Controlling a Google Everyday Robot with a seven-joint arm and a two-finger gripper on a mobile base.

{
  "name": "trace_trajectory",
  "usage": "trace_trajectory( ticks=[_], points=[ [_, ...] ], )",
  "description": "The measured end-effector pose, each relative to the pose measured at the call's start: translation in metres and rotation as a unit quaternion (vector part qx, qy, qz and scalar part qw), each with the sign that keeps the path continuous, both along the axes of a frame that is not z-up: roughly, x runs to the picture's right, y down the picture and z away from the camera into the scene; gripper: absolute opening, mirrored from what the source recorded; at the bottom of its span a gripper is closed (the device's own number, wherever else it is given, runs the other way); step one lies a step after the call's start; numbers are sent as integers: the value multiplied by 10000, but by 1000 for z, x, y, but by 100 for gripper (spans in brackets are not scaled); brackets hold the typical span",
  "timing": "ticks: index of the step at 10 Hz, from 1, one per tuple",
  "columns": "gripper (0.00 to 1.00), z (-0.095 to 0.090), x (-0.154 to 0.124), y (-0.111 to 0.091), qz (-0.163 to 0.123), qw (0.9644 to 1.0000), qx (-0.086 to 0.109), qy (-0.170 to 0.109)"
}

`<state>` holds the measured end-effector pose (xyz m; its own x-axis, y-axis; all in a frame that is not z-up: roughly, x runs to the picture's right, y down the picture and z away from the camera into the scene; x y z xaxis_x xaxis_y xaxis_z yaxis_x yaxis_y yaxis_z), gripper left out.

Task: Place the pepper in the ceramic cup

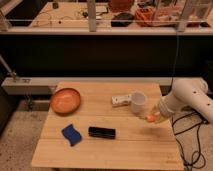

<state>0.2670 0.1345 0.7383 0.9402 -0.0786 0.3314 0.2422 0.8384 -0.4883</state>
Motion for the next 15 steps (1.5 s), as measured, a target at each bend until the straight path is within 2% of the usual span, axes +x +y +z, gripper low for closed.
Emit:
trace_trajectory(
  ticks=[3, 6, 13, 15],
  points=[
    [1, -1, -1, -13, -3, 10000, 26, -3],
    [1, -8, -7, -36, -51, 10000, 28, -35],
    [1, -11, -5, -64, -121, 9999, 27, -31],
    [1, -7, -8, -71, -162, 9999, 52, -17]
  ],
)
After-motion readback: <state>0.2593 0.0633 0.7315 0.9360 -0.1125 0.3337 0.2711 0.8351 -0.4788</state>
